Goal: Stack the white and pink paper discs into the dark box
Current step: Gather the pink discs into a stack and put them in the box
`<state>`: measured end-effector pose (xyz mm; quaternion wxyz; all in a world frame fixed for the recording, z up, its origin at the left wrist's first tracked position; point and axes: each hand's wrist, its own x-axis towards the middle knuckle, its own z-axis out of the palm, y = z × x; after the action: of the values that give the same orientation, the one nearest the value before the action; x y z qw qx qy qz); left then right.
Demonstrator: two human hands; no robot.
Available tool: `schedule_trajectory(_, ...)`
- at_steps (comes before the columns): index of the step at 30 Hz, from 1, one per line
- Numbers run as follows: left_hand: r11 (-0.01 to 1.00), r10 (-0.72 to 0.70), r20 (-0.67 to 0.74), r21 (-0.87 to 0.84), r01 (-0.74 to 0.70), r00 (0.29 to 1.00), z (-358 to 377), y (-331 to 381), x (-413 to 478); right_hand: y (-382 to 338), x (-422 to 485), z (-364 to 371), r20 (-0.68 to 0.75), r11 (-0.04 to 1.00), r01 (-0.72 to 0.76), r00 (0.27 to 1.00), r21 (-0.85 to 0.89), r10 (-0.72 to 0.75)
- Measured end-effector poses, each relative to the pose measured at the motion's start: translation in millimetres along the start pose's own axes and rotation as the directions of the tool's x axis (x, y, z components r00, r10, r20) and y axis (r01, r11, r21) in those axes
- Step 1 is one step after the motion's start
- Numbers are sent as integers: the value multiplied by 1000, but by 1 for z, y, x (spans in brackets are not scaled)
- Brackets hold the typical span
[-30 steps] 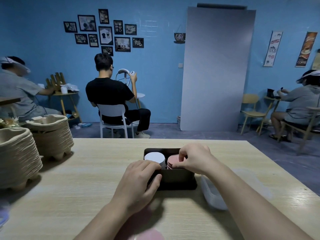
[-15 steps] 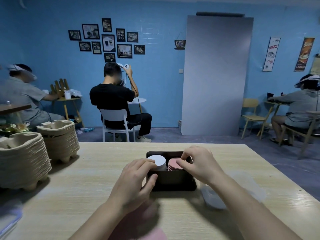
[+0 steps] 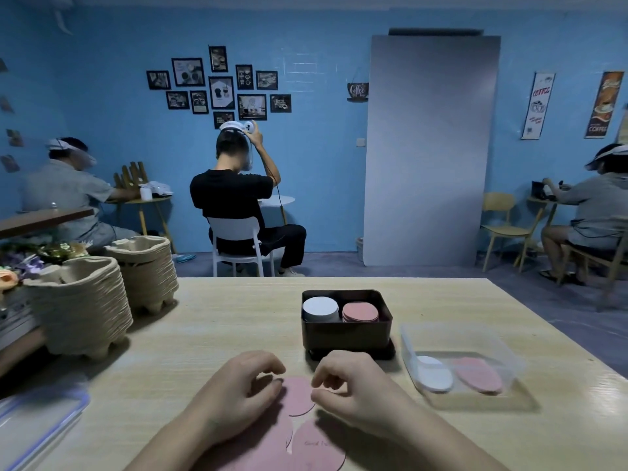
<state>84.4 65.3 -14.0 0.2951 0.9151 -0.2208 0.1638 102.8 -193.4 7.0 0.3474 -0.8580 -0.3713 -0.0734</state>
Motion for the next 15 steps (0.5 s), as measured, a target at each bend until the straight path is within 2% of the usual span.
schedule_trajectory(5, 1000, 19, 20, 23, -19, 1000, 6, -4, -3, 6, 16, 11, 1, 999, 7, 1000, -38, -7)
schedule_trajectory(10, 999, 7, 16, 38, -8, 1000, 9, -11, -4, 15, 13, 19, 97, 997, -42, 994, -59, 48)
schedule_trajectory(15, 999, -21, 11, 31, 21, 1000, 11, -11, -4, 15, 14, 22, 141, 997, -15, 990, -82, 27)
